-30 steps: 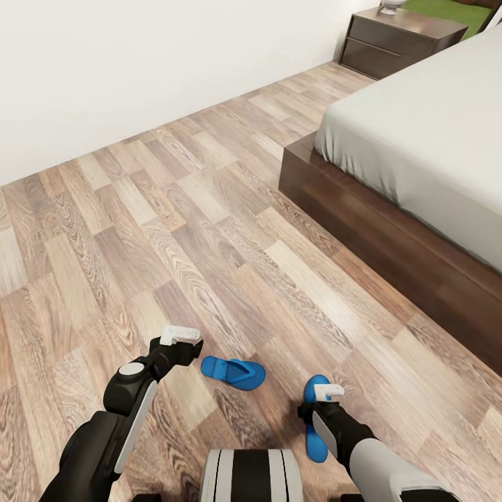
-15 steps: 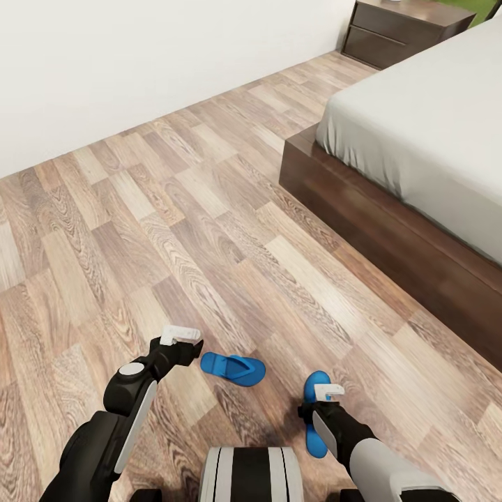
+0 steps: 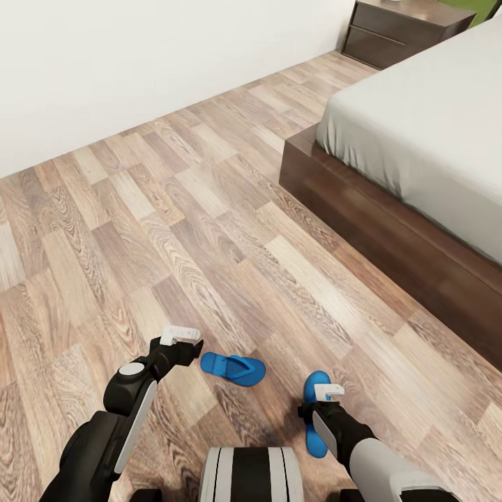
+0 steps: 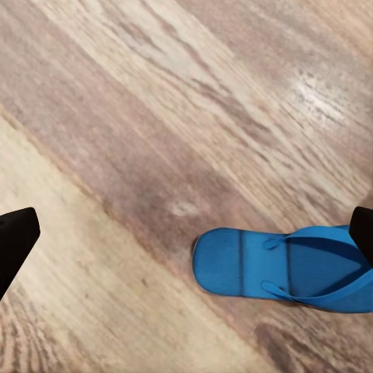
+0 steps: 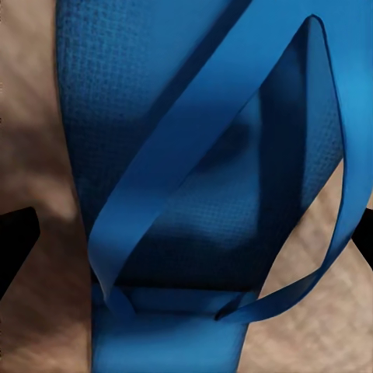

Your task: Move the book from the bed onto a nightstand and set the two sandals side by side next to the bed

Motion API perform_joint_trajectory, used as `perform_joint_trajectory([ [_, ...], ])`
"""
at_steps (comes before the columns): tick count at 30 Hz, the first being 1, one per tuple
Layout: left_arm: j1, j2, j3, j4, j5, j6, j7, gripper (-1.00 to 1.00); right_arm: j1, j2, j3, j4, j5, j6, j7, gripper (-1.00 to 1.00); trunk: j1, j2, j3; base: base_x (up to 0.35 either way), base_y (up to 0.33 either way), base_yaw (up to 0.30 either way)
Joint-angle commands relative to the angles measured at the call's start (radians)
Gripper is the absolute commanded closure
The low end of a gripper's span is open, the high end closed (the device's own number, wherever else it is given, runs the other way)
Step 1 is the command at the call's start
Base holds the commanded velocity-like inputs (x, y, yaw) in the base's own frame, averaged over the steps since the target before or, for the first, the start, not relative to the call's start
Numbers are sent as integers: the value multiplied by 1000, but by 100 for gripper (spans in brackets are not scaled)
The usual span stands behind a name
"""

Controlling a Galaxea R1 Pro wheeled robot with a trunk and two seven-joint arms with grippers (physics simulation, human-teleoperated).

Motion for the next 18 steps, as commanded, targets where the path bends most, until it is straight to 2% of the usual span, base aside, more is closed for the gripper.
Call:
perform_joint_trajectory([
  [1,0,1,-1,-1,-2,5,-3,-100,0,1,0,-2,0,6,-3,-100,0,0,-1,0,0,0],
  [4,0,1,-1,-1,-2,5,-3,-100,0,1,0,-2,0,6,-3,-100,0,0,-1,0,0,0],
  [5,0,1,-1,-1,-2,5,-3,-100,0,1,0,-2,0,6,-3,100,0,0,-1,0,0,0],
  [18,-1,2,-1,-1,-2,4,-3,-100,0,0,0,-2,0,5,-2,100,0,0,-1,0,0,0],
])
